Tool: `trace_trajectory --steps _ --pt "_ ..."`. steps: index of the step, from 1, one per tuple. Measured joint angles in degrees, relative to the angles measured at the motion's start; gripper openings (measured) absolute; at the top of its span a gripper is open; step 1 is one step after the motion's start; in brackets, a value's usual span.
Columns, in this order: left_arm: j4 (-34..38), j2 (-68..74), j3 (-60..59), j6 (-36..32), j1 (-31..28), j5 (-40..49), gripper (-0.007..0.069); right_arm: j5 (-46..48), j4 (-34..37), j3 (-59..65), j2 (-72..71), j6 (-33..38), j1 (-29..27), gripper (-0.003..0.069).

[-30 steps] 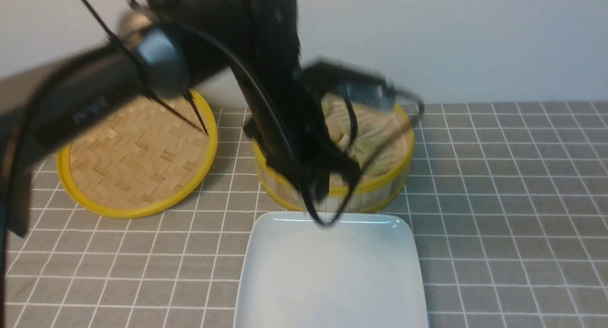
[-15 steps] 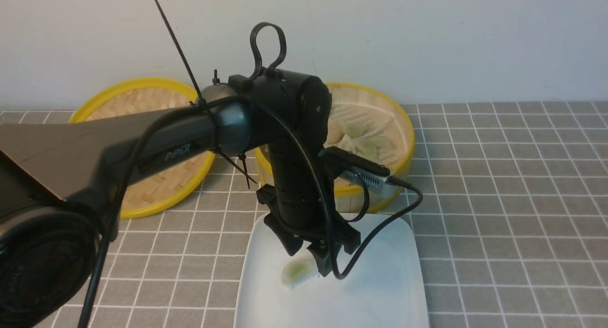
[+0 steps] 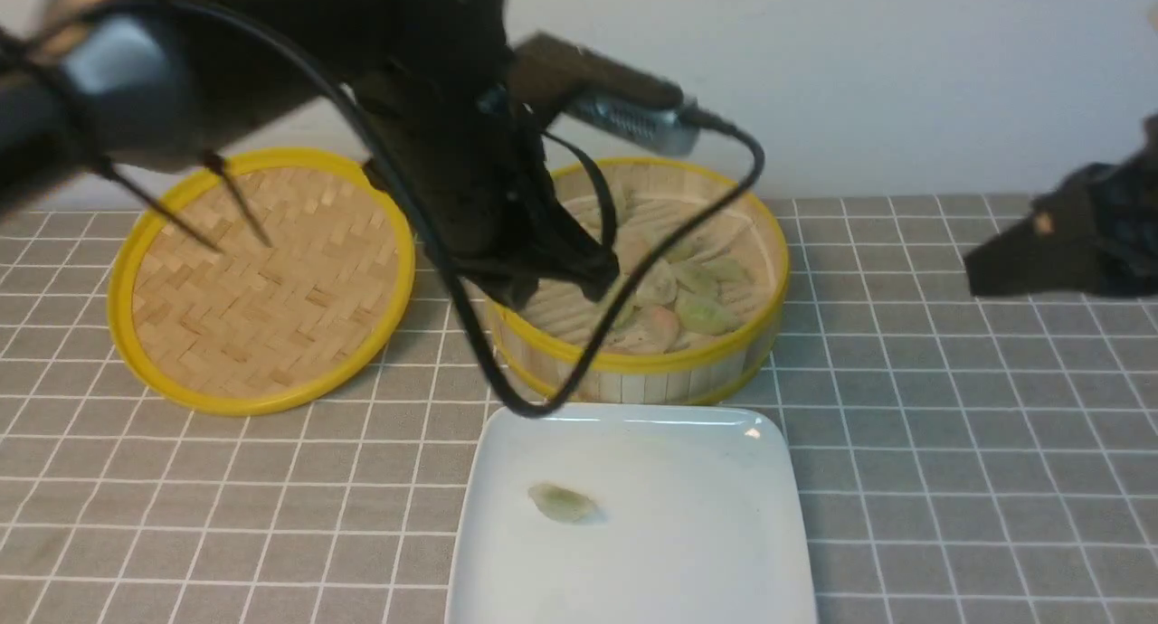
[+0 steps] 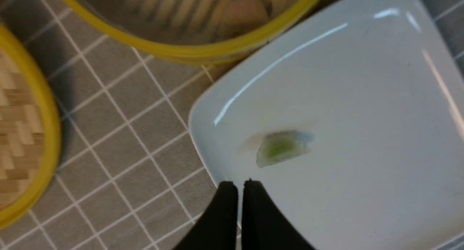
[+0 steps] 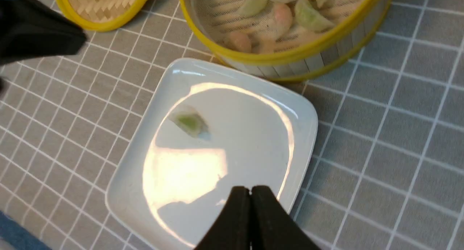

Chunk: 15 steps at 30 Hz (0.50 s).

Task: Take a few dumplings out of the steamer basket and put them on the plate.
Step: Use the right arm to grab a dumpling from inside the steamer

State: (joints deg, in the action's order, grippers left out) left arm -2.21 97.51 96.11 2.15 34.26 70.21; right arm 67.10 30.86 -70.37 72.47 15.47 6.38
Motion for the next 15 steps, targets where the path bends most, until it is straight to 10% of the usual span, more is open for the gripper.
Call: trace_trajectory --steps 15 --pt "4.4 -28.63 -17.76 1.93 -0.58 1.69 -0.0005 -5.79 -18.51 -31.99 39.38 0.11 10.39 0.0107"
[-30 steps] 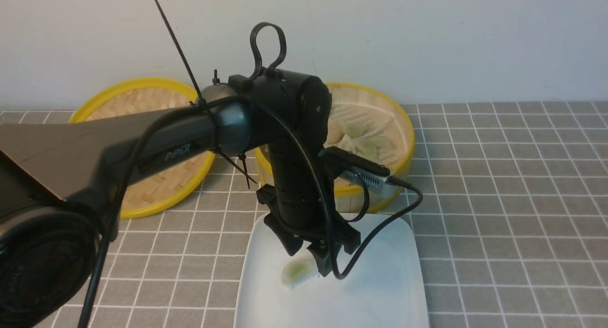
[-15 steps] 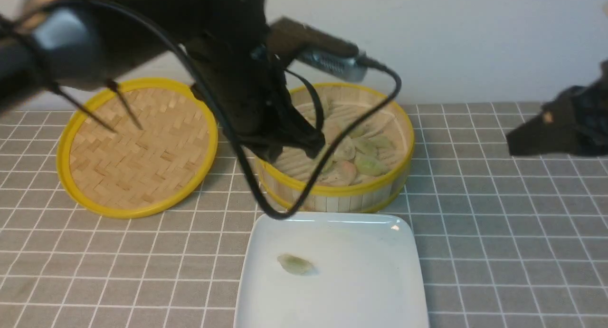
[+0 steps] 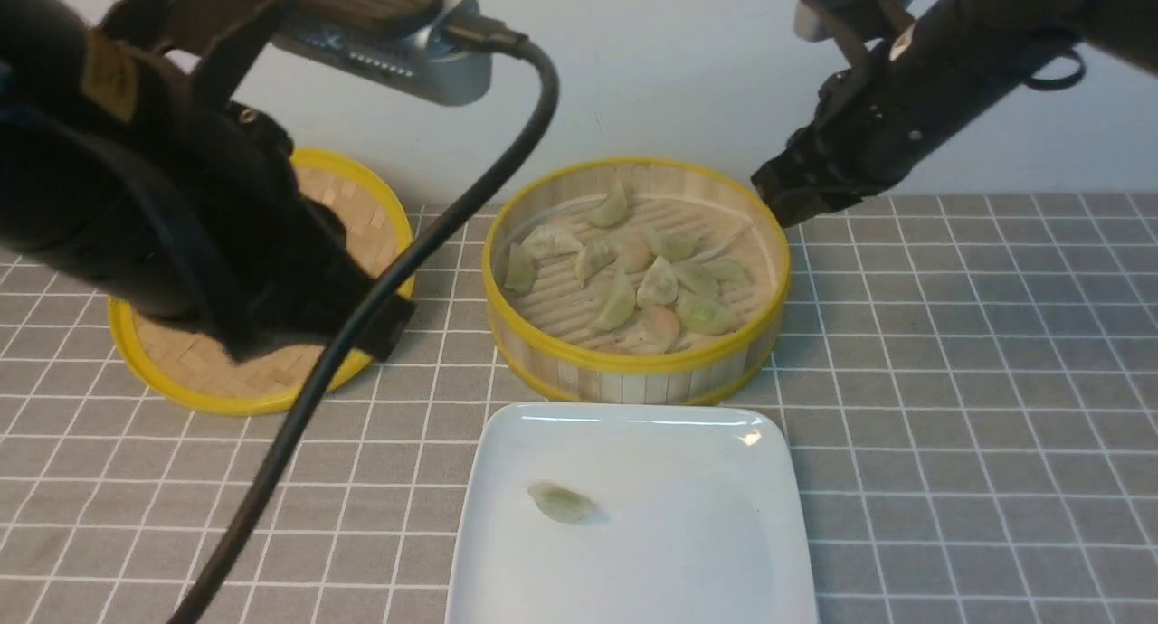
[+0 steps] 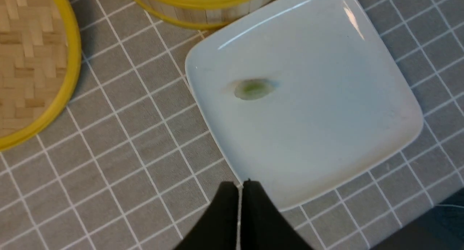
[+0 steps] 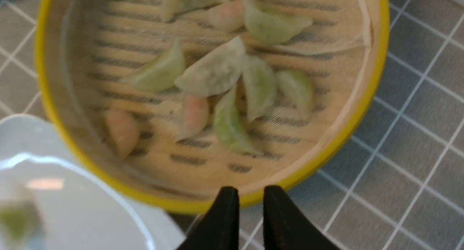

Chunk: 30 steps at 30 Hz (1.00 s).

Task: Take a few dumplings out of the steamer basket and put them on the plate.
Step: Use the right arm to grab a dumpling from inside the steamer

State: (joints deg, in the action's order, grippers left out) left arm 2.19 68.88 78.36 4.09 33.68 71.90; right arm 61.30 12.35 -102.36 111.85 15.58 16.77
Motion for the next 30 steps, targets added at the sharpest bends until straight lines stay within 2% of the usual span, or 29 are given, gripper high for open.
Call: trace_trajectory --steps 7,11,26,30 --pt "0.48 -4.59 -1.1 0.0 0.0 0.07 -0.0005 0.07 -1.39 -13.84 15.7 0.06 0.0 0.0265" --pt "0.48 -6.17 -1.3 0.0 0.0 0.07 -0.0005 0.28 -4.45 -18.83 21.66 0.11 0.0 0.0314" --pt "0.48 -6.76 -1.59 -0.05 0.0 0.13 -0.0005 0.47 -5.77 -21.5 26.81 2.96 0.72 0.0324" --pt "0.48 -6.76 -1.59 -0.05 0.0 0.13 -0.0005 0.52 -7.36 -21.68 27.41 2.58 1.48 0.026"
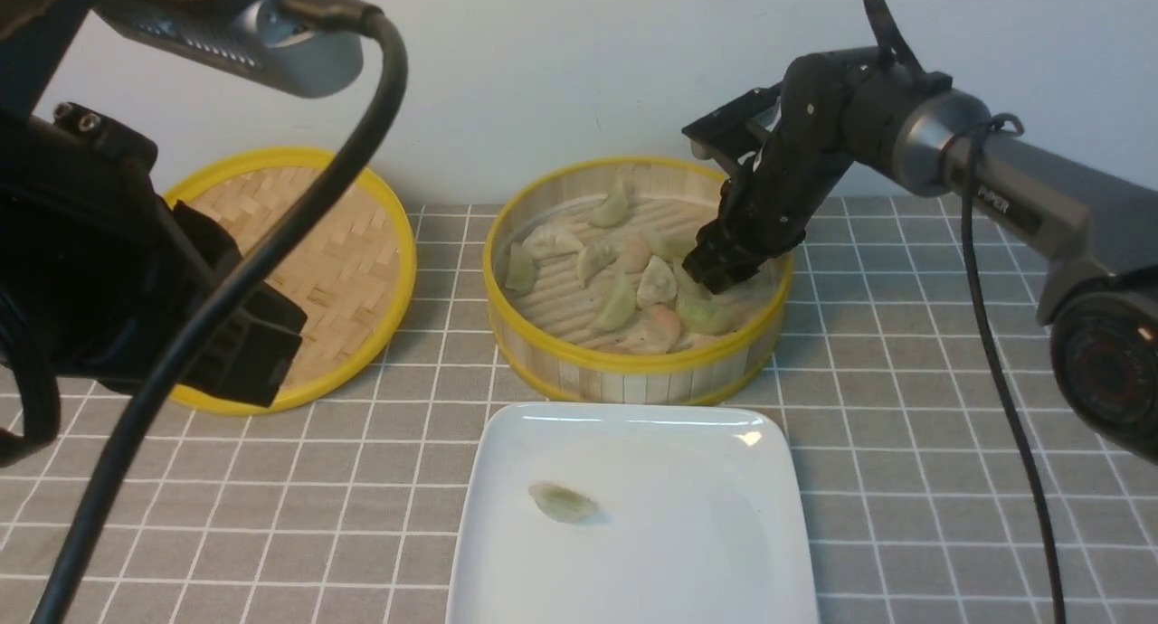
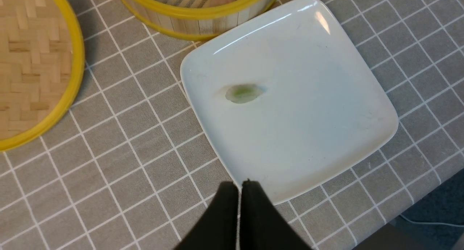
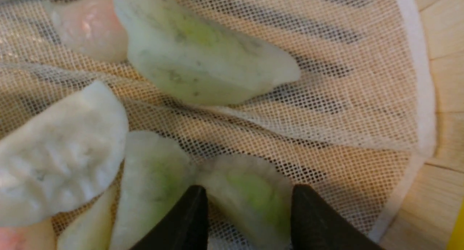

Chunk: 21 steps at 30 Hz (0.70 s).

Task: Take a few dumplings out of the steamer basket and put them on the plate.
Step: Use the right arm to grab a dumpling from inside the steamer, then use the right arm to put the dumpling into the plate

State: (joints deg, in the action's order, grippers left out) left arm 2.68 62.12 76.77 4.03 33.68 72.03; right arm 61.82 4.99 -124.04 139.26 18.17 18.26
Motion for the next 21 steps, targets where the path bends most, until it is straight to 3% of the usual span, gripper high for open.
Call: trace_trajectory --steps 3,14,21 --pt "-0.05 0.0 0.0 0.0 0.0 0.0 -0.0005 1.29 -1.25 -0.09 -0.2 -0.74 0.49 0.0144" --pt "-1.11 0.0 0.0 -0.23 0.0 0.0 -0.0005 8.98 -3.0 0.38 -9.65 -7.64 0.97 0.0141" --pt "-1.11 0.0 0.0 -0.42 0.0 0.0 -0.0005 9.31 3.7 4.86 -22.23 -9.69 1.15 0.0141"
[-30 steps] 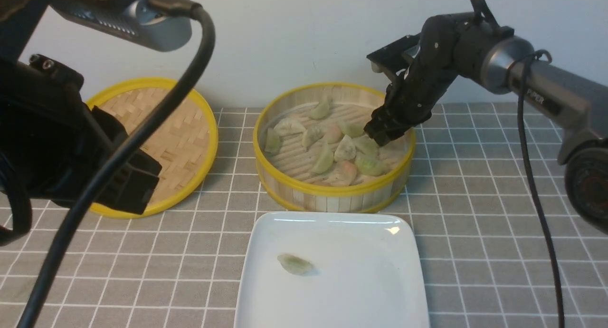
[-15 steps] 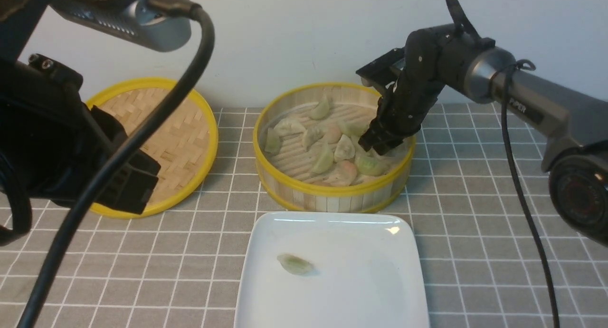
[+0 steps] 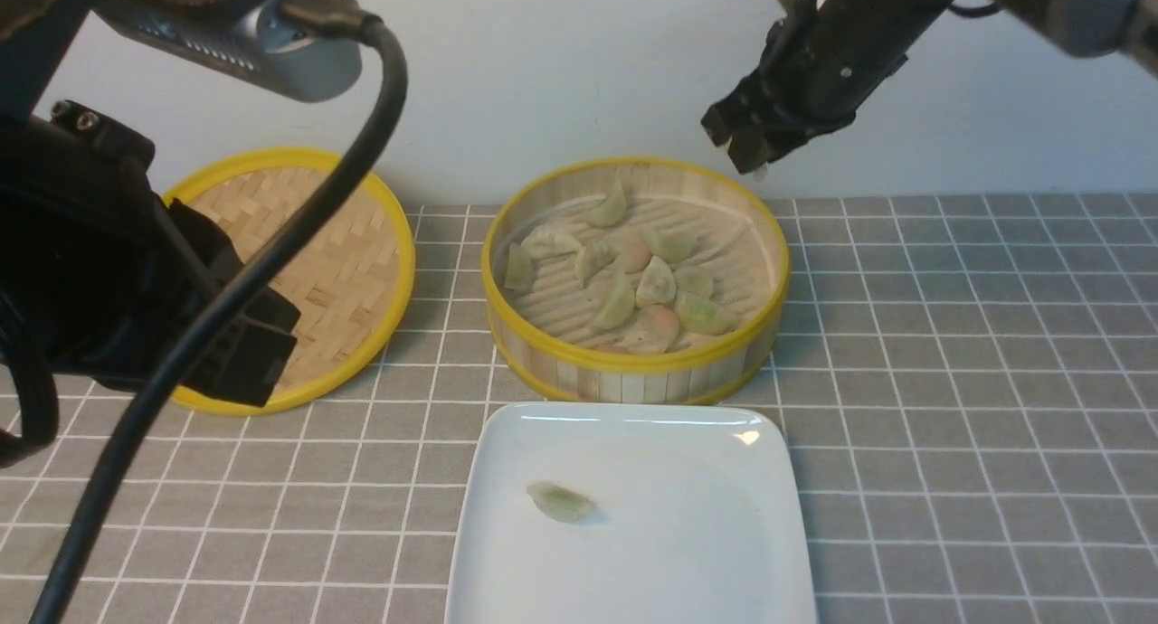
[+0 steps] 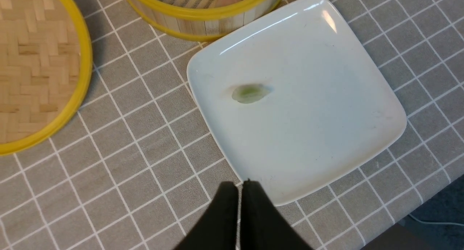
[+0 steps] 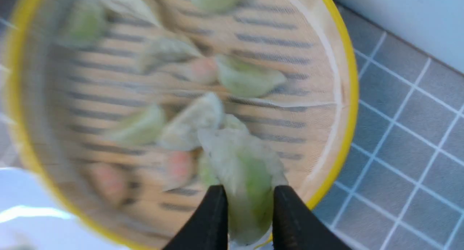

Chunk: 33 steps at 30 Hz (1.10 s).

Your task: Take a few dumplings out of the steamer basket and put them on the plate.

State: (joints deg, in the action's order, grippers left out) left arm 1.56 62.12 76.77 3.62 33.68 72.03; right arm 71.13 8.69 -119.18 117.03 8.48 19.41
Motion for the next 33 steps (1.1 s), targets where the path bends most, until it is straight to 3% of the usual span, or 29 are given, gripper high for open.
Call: trace_trajectory --steps 4,7,13,16,19,25,27,30,33 --pt "0.0 0.0 0.0 0.0 0.0 0.0 -0.0005 0.0 4.51 10.02 -7.61 -0.54 1.4 0.0141" --pt "0.0 0.0 0.0 0.0 0.0 0.0 -0.0005 0.18 6.71 21.59 -11.9 -0.6 6.3 0.0141" --pt "0.0 0.0 0.0 -0.05 0.0 0.0 -0.0005 -1.06 7.0 32.89 -8.78 -2.72 13.95 0.0141" --pt "0.05 0.0 0.0 -0.05 0.0 0.0 -0.0005 -3.79 6.43 33.54 -5.19 -2.92 15.06 0.0154" --pt "0.05 0.0 0.0 -0.05 0.0 0.0 -0.0005 -6.45 5.93 33.65 -2.52 -3.21 15.06 0.0225" --pt "0.05 0.0 0.0 -0.06 0.0 0.0 -0.0005 -8.2 3.81 32.11 -1.1 -5.2 15.06 0.0444" --pt "0.05 0.0 0.0 -0.12 0.0 0.0 -0.0005 -5.88 2.65 29.54 -1.1 -5.47 15.06 0.0472" --pt "0.05 0.0 0.0 -0.17 0.0 0.0 -0.0005 -2.72 1.44 26.62 -1.68 -5.67 15.06 0.0442" --pt "0.05 0.0 0.0 -0.17 0.0 0.0 -0.0005 -1.52 0.54 24.44 -6.78 -6.1 15.06 0.0269"
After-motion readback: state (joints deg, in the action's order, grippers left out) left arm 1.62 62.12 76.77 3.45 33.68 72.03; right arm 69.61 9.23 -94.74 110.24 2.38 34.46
